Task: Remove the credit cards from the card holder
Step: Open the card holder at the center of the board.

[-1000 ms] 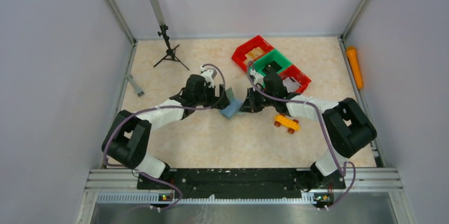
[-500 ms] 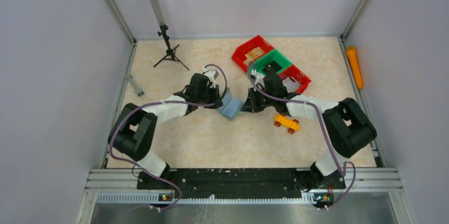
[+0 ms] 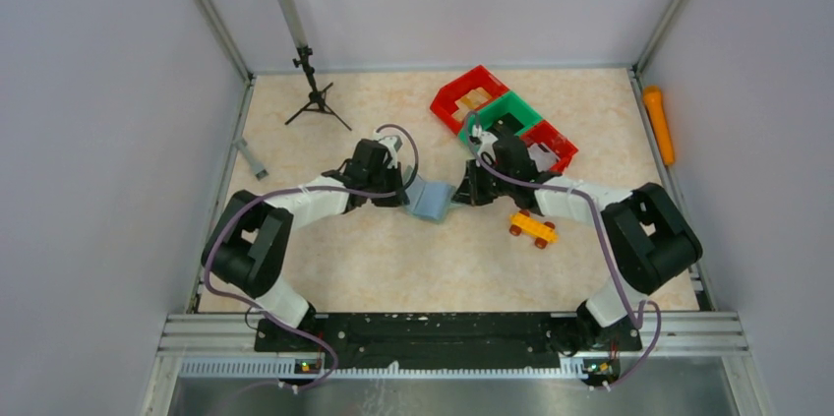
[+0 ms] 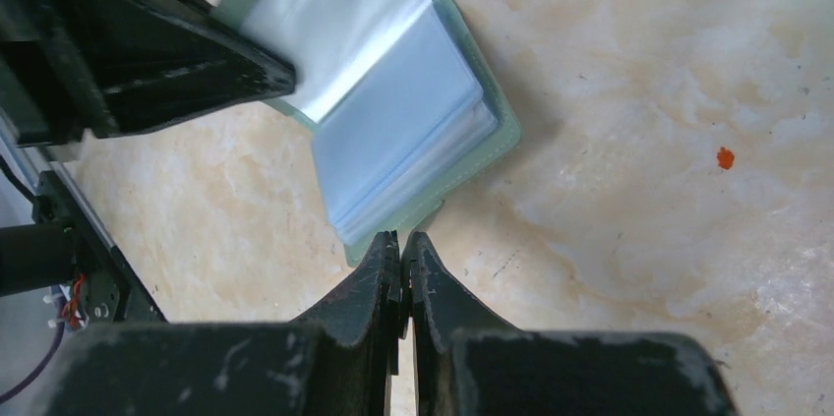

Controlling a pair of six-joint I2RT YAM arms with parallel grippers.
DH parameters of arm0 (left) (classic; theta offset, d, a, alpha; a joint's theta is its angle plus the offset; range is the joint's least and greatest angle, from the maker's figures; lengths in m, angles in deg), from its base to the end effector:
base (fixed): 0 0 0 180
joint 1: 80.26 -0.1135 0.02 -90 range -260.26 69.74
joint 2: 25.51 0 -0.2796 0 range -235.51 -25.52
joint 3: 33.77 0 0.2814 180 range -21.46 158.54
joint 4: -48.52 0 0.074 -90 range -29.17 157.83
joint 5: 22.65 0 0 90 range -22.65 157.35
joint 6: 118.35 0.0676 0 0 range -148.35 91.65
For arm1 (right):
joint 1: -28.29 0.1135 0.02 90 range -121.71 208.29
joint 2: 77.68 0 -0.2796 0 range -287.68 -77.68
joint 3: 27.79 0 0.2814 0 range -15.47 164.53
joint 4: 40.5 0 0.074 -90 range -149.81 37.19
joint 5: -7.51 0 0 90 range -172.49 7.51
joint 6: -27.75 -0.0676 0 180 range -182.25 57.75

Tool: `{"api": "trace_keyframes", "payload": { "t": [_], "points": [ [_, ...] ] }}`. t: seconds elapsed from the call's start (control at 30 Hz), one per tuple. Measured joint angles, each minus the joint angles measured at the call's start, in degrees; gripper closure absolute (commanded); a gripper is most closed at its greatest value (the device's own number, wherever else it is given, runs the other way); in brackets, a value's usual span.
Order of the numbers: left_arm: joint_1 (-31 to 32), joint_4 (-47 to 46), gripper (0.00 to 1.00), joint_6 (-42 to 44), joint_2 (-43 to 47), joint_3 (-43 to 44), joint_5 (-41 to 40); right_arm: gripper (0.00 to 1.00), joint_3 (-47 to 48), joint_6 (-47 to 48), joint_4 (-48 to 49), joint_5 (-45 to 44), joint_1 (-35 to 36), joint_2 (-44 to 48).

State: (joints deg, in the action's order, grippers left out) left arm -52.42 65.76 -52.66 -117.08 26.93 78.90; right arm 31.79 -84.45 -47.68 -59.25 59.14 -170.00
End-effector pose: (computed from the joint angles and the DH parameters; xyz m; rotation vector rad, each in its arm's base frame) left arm 0.3145 -0.1814 0.1442 0.1733 2.4896 -0.6461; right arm 0.3060 0.2139 0.1533 -0.4054 2.3443 0.9298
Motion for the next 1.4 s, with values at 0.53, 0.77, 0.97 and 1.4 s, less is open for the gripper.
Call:
{"api": "trace_keyframes", "payload": {
  "t": [0.53,0.77,0.97,1.4],
  "points": [
    [0.39,1.86,0.63,-0.85,-5.64,2.14,8.92,1.00,-4.74,-1.60,6.60,0.02,-0.76,7.02],
    [0.42,3.17,0.59,-0.59,-2.32,1.09,7.19,1.00,-3.61,-1.57,3.34,-1.77,-1.53,4.02],
    [0.42,3.08,0.47,-0.42,-1.01,0.63,6.99,1.00,-2.86,-1.49,1.73,-2.51,-1.73,3.32],
    [0.81,-0.46,0.12,0.17,1.46,-1.88,9.18,1.00,-3.34,-1.51,3.45,-0.83,-1.79,4.26]
  ]
}}
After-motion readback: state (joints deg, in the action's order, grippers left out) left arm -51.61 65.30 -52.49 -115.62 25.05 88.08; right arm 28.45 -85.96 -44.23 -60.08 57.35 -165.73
